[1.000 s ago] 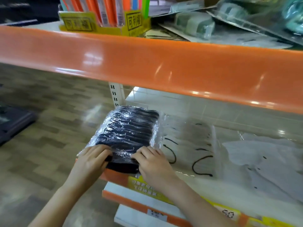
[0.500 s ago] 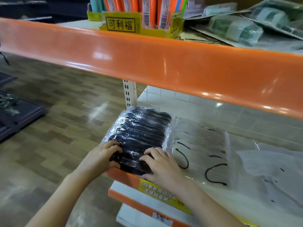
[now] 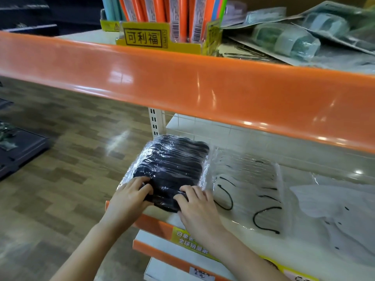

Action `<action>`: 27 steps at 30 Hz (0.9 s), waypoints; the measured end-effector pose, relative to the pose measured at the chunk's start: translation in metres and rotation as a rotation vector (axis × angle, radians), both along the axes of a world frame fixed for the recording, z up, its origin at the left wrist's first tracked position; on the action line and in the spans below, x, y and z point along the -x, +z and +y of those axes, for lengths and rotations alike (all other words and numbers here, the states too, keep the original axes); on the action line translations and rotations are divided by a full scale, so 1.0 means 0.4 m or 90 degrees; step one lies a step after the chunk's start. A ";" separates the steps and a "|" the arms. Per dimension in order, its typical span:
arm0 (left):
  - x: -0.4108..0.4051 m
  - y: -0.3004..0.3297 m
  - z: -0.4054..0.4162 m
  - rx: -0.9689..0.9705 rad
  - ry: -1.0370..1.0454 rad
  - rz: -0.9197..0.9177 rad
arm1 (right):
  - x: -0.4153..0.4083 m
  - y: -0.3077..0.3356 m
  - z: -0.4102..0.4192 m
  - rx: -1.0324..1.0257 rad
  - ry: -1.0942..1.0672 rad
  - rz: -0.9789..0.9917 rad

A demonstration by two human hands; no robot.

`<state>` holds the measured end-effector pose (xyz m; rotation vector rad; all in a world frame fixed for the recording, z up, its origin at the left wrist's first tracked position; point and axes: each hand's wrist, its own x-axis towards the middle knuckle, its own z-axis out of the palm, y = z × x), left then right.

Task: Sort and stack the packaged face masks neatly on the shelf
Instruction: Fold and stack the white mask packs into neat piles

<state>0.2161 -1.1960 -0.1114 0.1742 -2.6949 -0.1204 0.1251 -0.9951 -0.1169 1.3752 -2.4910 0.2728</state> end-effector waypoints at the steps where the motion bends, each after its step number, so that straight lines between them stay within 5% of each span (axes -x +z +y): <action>1: -0.006 -0.001 0.003 0.009 0.003 -0.006 | -0.001 -0.003 0.001 0.001 0.002 0.007; 17: -0.012 -0.007 0.099 0.002 -0.013 0.027 | -0.035 0.002 0.047 0.024 0.082 -0.085; 27: 0.110 0.026 0.303 -0.069 -0.004 0.077 | 0.039 0.038 0.213 0.162 -0.072 -0.049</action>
